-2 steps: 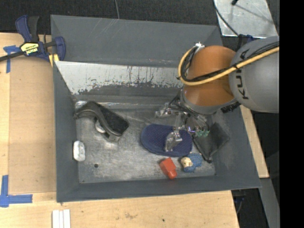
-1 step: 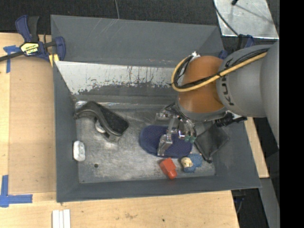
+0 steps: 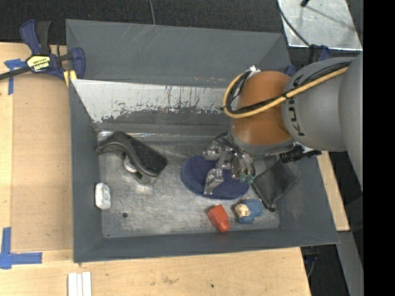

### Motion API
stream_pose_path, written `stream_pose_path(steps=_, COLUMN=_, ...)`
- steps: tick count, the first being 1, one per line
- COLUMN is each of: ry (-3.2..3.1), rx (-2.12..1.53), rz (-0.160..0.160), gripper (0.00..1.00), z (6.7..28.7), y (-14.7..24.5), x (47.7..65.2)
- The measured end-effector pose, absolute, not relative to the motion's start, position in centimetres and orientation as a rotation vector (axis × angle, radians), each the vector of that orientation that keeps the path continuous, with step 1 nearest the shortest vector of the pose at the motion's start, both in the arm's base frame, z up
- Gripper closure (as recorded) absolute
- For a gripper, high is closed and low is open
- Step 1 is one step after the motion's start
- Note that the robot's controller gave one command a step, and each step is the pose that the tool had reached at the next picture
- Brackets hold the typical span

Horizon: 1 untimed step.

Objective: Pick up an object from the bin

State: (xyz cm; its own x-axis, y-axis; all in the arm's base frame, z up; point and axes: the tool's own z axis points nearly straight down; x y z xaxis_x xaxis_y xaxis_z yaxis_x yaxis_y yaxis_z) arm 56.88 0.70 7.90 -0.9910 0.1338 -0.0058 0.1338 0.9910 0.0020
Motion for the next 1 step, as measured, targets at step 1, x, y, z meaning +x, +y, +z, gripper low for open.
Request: stream_pose_path(steps=1, ry=3.129, rx=-0.011, rz=0.002, gripper=1.0, z=10.02, y=-1.49, x=54.85)
